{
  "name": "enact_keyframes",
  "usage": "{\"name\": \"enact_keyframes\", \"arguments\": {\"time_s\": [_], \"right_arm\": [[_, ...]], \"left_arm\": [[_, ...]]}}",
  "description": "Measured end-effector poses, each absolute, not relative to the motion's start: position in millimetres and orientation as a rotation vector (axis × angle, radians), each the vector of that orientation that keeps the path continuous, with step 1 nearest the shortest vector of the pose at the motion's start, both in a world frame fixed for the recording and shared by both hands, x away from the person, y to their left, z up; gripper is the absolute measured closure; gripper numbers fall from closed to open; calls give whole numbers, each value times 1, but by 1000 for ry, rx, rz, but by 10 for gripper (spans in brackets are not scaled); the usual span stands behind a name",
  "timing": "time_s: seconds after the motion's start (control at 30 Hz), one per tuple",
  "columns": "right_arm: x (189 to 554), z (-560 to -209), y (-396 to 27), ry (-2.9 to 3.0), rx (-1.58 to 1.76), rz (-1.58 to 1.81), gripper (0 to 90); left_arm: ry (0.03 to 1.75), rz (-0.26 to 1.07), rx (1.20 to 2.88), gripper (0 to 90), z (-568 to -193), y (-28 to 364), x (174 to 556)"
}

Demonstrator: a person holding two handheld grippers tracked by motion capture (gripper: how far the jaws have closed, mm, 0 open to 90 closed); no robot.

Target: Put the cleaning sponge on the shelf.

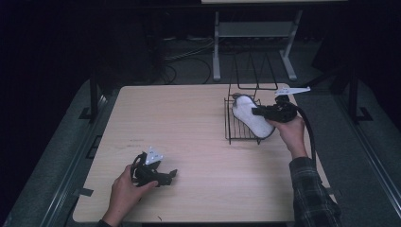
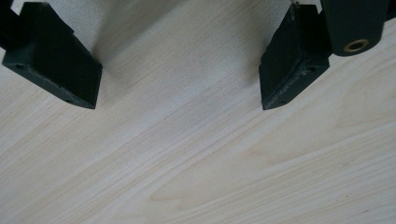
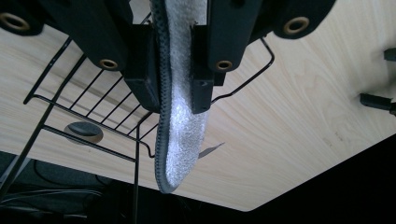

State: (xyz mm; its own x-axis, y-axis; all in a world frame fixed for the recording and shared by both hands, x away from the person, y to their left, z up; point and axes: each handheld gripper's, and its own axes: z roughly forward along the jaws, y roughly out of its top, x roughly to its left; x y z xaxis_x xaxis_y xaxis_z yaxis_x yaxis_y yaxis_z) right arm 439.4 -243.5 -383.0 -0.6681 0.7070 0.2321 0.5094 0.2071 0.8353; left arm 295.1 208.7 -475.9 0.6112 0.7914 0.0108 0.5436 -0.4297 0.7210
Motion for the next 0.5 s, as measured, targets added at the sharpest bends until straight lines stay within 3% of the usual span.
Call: {"name": "enact_keyframes", "arguments": {"time_s": [0.5], "right_arm": [[466, -393, -225, 2309, 1210, 1414, 757]], "left_arm": [[1045, 457, 2143, 124, -476, 209, 295]]}}
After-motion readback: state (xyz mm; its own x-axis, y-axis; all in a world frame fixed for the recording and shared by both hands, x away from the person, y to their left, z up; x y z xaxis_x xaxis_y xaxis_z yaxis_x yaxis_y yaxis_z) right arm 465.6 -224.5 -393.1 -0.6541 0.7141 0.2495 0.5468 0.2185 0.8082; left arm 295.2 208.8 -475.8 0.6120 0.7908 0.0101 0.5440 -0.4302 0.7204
